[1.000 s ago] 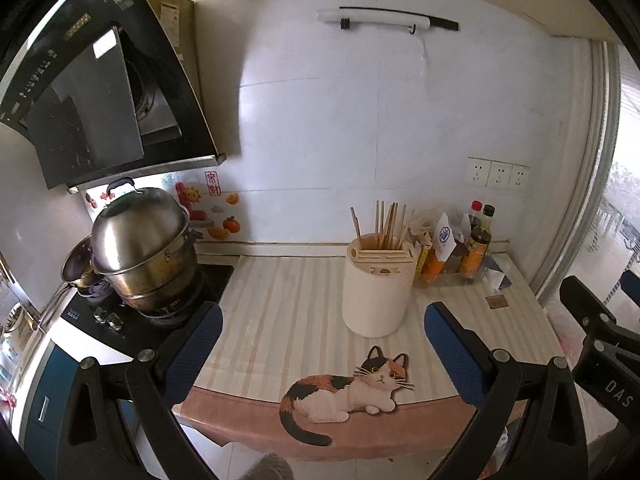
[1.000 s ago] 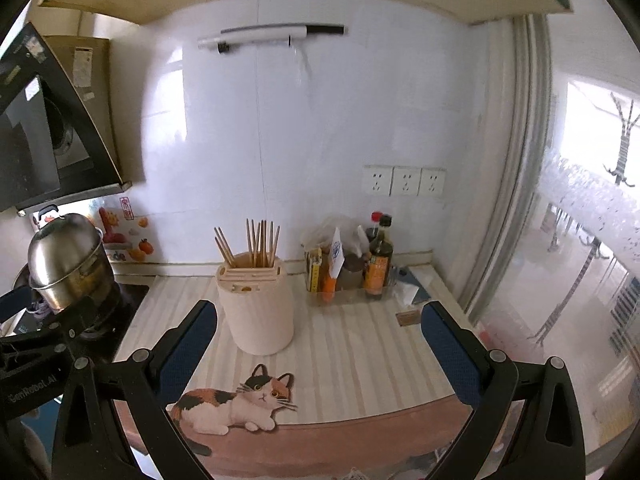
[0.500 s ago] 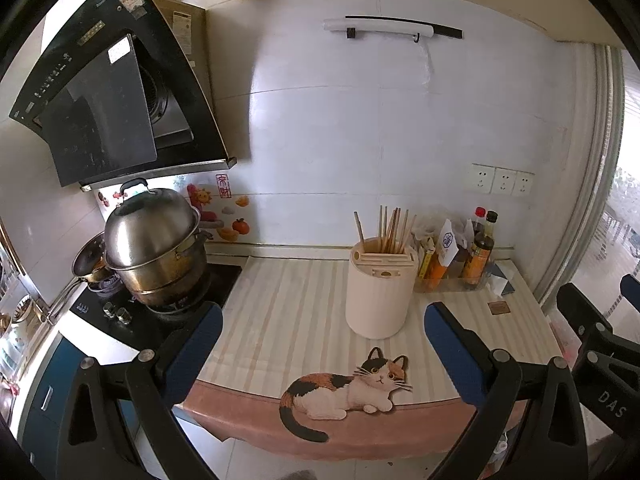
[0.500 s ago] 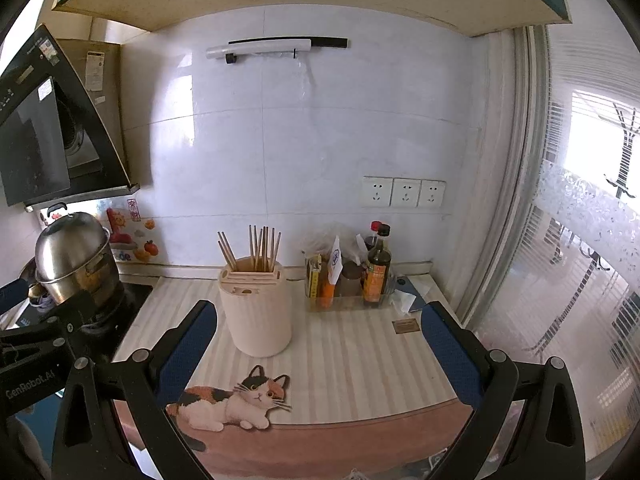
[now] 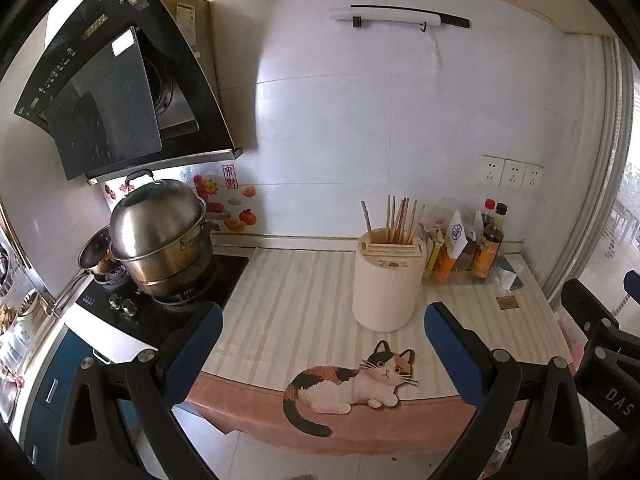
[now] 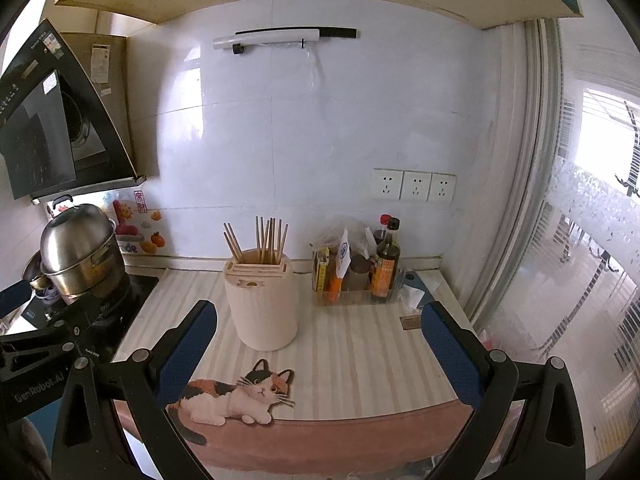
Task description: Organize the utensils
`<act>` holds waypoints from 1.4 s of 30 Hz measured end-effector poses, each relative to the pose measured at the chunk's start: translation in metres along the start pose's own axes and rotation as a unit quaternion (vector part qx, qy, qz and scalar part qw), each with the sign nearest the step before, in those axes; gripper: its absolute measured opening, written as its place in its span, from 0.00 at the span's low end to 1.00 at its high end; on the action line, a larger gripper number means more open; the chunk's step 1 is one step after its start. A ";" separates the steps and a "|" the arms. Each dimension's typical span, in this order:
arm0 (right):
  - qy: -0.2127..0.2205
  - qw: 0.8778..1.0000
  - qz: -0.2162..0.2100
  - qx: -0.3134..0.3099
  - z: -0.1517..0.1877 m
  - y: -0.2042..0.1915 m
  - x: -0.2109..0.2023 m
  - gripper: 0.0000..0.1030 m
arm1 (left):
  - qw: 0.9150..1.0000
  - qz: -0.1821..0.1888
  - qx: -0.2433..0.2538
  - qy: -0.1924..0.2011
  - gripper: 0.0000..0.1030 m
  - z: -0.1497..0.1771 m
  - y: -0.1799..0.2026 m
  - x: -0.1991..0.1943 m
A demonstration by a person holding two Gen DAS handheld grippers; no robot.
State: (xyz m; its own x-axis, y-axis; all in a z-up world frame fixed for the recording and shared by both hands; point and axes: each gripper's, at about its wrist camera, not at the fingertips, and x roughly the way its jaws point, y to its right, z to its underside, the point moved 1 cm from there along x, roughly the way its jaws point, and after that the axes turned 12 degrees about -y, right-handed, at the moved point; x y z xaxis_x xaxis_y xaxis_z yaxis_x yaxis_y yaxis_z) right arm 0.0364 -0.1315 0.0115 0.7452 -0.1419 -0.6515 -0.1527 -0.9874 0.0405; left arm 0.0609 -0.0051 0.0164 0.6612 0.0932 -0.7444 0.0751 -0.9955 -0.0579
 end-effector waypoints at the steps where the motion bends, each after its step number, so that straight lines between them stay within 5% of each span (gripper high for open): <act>1: -0.001 1.000 0.000 0.000 0.000 0.000 0.001 1.00 | 1.000 -0.001 0.000 0.000 1.00 0.000 0.000 0.000; 42: -0.009 1.000 0.004 -0.005 -0.002 -0.004 0.016 1.00 | 1.000 0.003 0.001 0.003 1.00 -0.010 -0.004 0.010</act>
State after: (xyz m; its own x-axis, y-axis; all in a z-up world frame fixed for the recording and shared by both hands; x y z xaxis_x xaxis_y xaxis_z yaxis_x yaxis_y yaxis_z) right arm 0.0500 -0.1300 0.0028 0.7324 -0.1486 -0.6644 -0.1523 -0.9869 0.0528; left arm 0.0745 -0.0004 0.0158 0.6665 0.0871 -0.7404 0.0688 -0.9961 -0.0552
